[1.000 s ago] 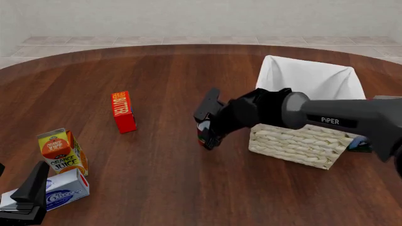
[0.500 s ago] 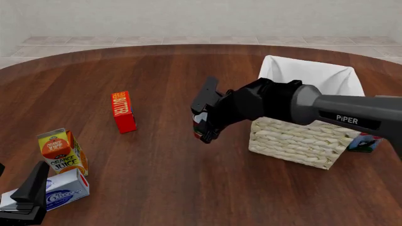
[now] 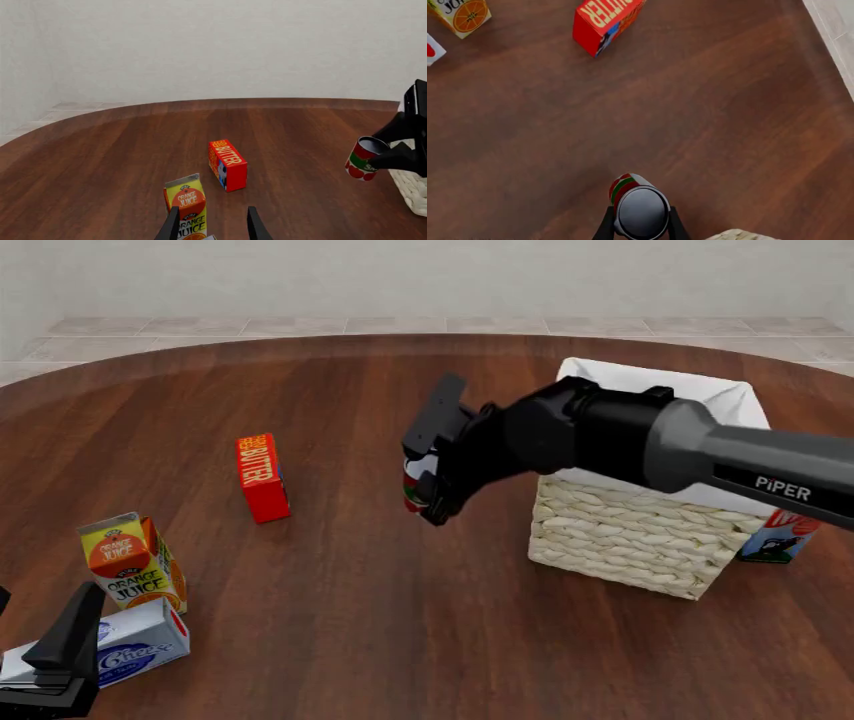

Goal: Pick up the alphabet soup and the tomato sauce, and put them in the basket.

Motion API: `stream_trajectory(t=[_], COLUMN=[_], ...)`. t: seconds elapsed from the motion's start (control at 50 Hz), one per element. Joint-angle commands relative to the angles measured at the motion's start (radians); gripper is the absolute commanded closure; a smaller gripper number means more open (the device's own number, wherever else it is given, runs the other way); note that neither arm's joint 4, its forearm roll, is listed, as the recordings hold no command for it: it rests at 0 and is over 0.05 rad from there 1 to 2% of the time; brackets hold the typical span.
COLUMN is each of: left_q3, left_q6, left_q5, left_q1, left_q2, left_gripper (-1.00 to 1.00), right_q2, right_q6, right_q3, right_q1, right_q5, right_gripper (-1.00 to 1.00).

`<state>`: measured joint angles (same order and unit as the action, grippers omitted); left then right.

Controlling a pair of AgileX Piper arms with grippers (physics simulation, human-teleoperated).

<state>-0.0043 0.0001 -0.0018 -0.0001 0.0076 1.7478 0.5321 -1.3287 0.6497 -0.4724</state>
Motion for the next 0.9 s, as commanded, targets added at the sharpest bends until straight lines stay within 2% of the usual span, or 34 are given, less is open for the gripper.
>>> stream_trajectory(t=[0.02, 0.9], left_q3=[0.0, 0.0], left_q6=[0.0, 0.0], left_q5=[0.0, 0.0], left_q1=[0.0, 0.0], left_q2=[0.0, 0.0], left_gripper=[-1.0, -1.0], right_q2=[-0.03, -0.123], right_q6=[-0.018, -0.014], right_q3=[-0.03, -0.096], right_q1=[0.003, -0.048], right_q5=[-0.021, -0.076], right_gripper=[1.0, 1.0])
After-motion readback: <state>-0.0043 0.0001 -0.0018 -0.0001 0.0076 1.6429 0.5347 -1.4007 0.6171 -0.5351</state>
